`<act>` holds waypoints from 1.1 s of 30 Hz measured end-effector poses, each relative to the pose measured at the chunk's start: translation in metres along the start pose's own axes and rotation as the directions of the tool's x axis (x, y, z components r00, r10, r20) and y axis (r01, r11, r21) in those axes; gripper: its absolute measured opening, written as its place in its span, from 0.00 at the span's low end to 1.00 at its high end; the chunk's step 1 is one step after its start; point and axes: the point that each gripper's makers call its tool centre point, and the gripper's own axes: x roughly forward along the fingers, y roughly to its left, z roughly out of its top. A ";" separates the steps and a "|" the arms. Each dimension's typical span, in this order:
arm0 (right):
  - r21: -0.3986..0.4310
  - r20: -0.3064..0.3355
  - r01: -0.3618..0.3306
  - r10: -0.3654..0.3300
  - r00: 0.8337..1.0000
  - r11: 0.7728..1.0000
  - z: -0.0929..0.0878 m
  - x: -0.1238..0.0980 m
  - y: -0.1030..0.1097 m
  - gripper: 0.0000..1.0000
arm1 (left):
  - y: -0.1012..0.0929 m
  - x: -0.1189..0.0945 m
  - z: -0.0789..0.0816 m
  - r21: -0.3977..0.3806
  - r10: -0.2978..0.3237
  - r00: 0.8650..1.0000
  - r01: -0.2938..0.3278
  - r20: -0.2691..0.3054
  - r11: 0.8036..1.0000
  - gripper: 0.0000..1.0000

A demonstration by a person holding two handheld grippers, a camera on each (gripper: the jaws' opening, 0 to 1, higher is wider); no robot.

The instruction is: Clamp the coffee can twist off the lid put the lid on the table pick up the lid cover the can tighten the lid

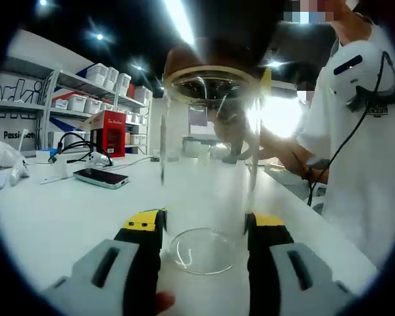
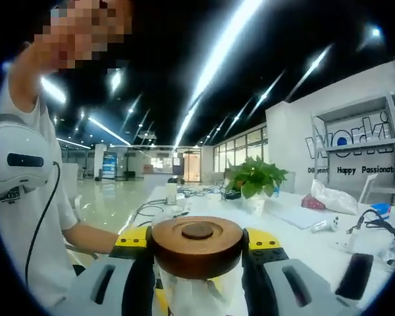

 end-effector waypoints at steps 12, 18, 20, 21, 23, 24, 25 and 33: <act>-0.021 0.006 0.188 -0.188 0.982 0.982 0.001 -0.004 -0.007 0.47 | -0.001 0.000 0.001 0.004 0.008 1.000 -0.008 -0.003 1.000 0.42; -0.030 0.012 0.307 -0.307 0.952 0.951 0.001 -0.003 -0.009 0.47 | 0.001 -0.001 0.001 0.004 0.019 1.000 -0.019 0.001 1.000 0.42; -0.033 0.012 0.328 -0.327 0.945 0.944 0.001 -0.003 -0.008 0.47 | 0.002 -0.001 0.001 0.002 0.019 1.000 -0.019 0.002 1.000 0.42; -0.033 0.010 0.343 -0.343 0.939 0.939 0.001 -0.003 -0.008 0.47 | 0.002 -0.001 0.001 0.003 0.018 1.000 -0.018 0.003 1.000 0.42; -0.047 0.007 0.387 -0.387 0.922 0.921 0.001 -0.003 -0.006 0.46 | 0.002 -0.001 0.001 0.004 0.018 1.000 -0.018 0.003 1.000 0.42; -0.048 0.009 0.409 -0.409 0.913 0.911 0.001 -0.003 -0.006 0.46 | 0.002 -0.001 0.001 0.004 0.017 1.000 -0.017 0.003 1.000 0.42; -0.054 0.012 0.438 -0.438 0.899 0.897 0.001 -0.003 -0.004 0.46 | 0.001 -0.001 0.001 0.004 0.016 1.000 -0.016 0.003 1.000 0.43; -0.105 0.016 0.567 -0.569 0.823 0.817 0.003 -0.007 -0.001 0.45 | 0.000 0.000 0.002 0.003 0.008 1.000 -0.008 0.004 1.000 0.42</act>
